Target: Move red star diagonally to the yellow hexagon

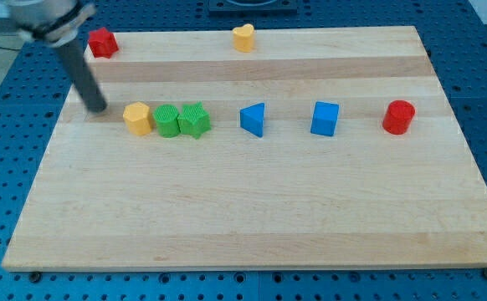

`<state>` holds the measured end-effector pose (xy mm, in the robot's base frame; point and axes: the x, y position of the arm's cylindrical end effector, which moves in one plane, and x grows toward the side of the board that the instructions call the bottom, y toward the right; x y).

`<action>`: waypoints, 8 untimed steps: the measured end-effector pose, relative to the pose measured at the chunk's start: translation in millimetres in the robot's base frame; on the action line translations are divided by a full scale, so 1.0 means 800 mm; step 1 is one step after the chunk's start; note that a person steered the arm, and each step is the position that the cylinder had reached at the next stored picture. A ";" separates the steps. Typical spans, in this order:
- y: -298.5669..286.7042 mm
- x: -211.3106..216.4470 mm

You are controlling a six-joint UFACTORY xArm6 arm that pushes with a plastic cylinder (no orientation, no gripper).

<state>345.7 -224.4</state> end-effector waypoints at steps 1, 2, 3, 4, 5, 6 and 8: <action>0.107 -0.095; 0.056 -0.190; 0.030 -0.192; -0.066 -0.192; -0.100 -0.186; -0.100 -0.162; -0.070 -0.037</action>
<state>316.3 -280.0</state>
